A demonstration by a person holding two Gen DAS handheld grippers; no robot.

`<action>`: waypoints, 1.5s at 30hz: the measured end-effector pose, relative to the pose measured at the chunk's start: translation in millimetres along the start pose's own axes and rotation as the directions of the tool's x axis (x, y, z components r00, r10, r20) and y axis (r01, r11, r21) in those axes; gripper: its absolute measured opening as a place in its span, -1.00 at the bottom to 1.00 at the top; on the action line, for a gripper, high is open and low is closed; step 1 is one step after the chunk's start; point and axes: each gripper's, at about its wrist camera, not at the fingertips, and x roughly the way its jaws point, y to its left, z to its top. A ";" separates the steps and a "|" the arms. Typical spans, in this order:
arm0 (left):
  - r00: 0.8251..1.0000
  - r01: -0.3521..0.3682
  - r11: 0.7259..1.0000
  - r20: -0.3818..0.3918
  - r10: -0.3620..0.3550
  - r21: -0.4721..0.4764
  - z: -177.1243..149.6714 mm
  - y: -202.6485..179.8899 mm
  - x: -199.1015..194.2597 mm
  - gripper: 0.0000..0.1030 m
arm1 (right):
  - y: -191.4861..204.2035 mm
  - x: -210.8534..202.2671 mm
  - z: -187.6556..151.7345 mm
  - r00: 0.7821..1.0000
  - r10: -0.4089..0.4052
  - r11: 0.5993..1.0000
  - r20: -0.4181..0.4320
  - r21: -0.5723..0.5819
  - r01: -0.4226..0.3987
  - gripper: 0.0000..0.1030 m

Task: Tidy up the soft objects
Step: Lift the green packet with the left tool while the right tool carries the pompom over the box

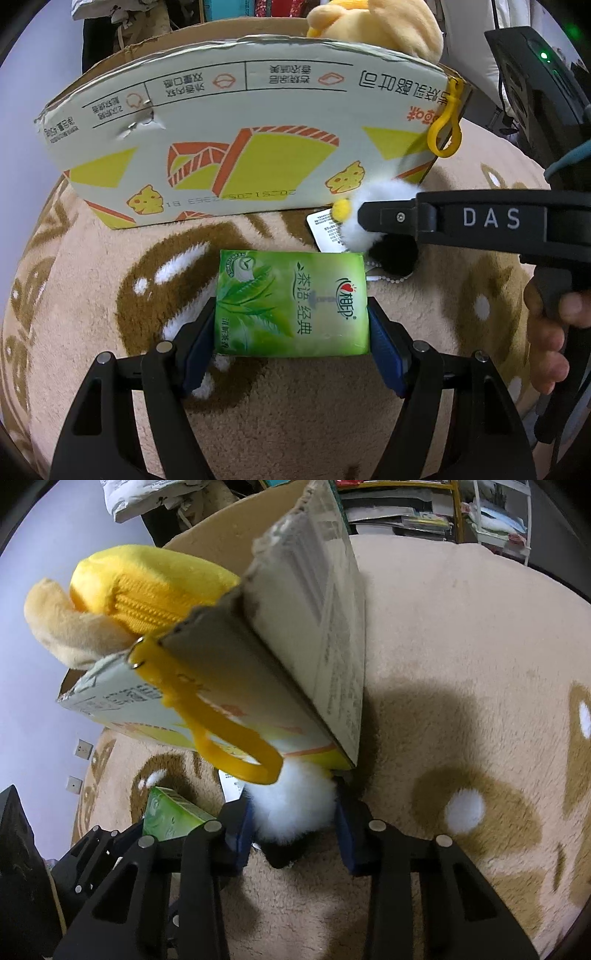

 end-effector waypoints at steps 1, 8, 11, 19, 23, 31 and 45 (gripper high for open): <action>1.000 0.001 1.000 0.002 -0.001 -0.002 0.2 0.0 0.1 0.44 | 0.3 -0.6 -0.5 1.000 0.002 1.000 -0.001 0.000 -0.002 -0.30; 0.999 -0.018 1.000 0.030 0.018 -0.007 -2.9 8.5 -1.8 0.44 | 6.1 -8.6 -4.9 0.999 0.025 1.000 0.027 -0.005 -0.025 -0.49; 0.998 -0.035 0.999 0.045 0.036 -0.010 -2.9 13.8 -5.1 0.44 | 7.2 -13.9 -9.8 0.999 0.024 1.000 0.048 -0.006 -0.024 -0.50; 0.987 -0.080 0.996 0.136 0.084 -0.032 -1.7 22.7 -33.1 0.44 | 6.9 -48.1 -18.3 0.989 0.049 0.999 0.136 0.008 -0.050 -0.51; 0.974 -0.100 0.993 0.201 0.110 -0.056 3.5 29.8 -51.2 0.43 | 9.6 -69.5 -21.9 0.979 0.059 0.998 0.197 -0.001 -0.059 -0.51; 0.931 -0.136 0.986 0.330 0.159 -0.094 12.1 42.7 -97.1 0.43 | 12.7 -111.1 -26.7 0.952 0.055 0.998 0.302 0.007 -0.060 -0.51; 0.849 -0.203 0.976 0.482 0.218 -0.084 45.7 57.3 -142.1 0.43 | 31.4 -183.6 -0.9 0.856 0.098 0.995 0.508 -0.063 -0.076 -0.51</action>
